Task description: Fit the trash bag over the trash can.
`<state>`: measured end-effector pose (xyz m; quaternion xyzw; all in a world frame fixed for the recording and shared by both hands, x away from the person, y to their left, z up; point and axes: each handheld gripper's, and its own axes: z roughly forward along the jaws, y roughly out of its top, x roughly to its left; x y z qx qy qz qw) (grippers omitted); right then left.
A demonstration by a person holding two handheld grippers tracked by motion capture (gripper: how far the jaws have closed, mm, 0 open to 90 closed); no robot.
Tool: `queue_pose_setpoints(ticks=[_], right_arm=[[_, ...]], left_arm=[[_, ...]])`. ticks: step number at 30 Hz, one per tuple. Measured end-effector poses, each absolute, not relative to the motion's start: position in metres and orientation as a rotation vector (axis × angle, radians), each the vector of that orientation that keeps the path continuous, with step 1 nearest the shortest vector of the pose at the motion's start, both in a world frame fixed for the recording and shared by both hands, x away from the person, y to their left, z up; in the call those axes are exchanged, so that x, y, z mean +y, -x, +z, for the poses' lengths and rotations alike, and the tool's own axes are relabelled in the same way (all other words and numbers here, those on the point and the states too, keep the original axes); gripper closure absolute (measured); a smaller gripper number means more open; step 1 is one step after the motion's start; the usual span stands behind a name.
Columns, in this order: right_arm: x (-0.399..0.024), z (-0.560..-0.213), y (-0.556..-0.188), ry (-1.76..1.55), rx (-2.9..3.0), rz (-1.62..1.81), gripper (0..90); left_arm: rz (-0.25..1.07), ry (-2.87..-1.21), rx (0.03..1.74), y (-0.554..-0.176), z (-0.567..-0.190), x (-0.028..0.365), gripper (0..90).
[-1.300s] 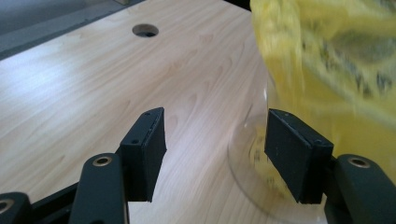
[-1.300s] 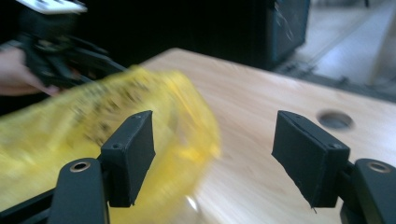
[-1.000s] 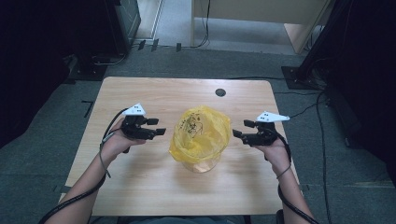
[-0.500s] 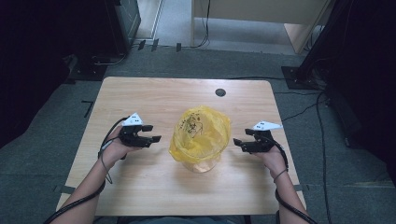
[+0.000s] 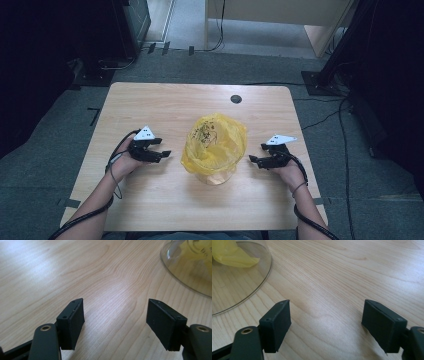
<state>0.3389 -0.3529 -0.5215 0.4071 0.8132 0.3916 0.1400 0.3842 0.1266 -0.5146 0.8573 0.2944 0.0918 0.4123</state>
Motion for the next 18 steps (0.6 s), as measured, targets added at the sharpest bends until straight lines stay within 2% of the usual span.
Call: queue_pose_setpoints(ticks=[9,18], right_arm=[[-0.340,-0.523,-0.341,-1.104,2.357,1.067,18.7],[-0.340,-0.523,-0.341,-1.108,2.360,1.067,18.1]], left_arm=[[0.245,-2.174,0.737,-0.385,-0.517,0.125,28.1],[0.248,-2.167,0.753,-0.386,-0.517,0.126,27.9]])
